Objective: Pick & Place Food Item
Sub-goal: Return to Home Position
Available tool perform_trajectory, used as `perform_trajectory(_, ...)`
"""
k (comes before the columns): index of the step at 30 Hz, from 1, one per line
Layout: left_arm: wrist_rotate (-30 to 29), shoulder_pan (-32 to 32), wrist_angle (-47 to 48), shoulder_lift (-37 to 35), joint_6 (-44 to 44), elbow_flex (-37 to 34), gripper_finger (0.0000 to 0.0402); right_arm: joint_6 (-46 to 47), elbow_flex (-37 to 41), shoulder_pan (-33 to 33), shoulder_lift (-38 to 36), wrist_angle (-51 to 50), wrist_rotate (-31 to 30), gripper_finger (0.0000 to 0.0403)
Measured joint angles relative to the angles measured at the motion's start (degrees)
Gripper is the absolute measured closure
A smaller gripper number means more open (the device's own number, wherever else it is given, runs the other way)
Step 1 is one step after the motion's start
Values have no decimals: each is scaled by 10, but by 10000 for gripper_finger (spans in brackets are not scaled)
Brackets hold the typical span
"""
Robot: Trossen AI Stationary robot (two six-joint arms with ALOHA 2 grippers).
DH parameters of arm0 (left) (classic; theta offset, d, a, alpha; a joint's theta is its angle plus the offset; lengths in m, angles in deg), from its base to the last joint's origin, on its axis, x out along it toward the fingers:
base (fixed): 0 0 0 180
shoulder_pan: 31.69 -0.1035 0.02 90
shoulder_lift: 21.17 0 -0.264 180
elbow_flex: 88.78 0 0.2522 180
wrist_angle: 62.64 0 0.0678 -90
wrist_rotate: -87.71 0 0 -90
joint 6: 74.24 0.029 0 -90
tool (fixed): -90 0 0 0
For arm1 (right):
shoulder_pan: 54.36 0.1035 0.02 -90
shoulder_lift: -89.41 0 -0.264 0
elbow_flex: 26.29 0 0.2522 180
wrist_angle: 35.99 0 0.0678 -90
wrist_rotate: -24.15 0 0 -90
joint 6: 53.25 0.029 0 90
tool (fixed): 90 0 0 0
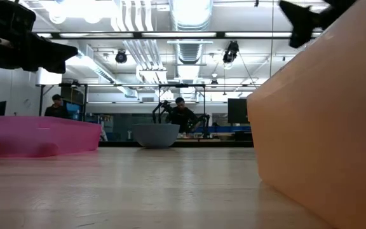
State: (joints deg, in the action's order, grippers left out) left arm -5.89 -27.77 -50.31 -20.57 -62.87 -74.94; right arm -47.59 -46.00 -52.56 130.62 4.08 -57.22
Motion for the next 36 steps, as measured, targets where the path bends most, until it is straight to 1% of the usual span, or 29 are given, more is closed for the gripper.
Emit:
perform_trajectory(3, 0, 0, 0, 0, 0, 0, 401, 7, 49, 0, -79, -7, -1, 138)
perform_trajectory(4, 0, 0, 0, 0, 0, 0, 401, 12, 54, 0, -103, -33, -5, 138)
perform_trajectory(7, 0, 0, 0, 0, 1, 0, 401, 27, 42, 1, -173, -166, -13, 138)
perform_trajectory(9, 0, 0, 0, 0, 2, 0, 401, 30, 34, 1, -210, -237, -20, 138)
perform_trajectory(11, 0, 0, 0, 0, 2, 0, 401, 30, 33, 0, -249, -292, -28, 138)
perform_trajectory(19, 0, 0, 0, 0, 2, 0, 401, 23, 40, 0, -413, -471, -28, 138)
perform_trajectory(23, 0, 0, 0, 1, 2, 0, 401, 26, 43, 1, -408, -492, -26, 138)
perform_trajectory(29, 0, 0, 0, 11, 2, 0, 401, 19, 53, 1, -411, -491, -28, 138)
perform_trajectory(36, 2, 0, 0, 12, 2, 0, 401, 98, 53, 0, -403, -494, -26, 138)
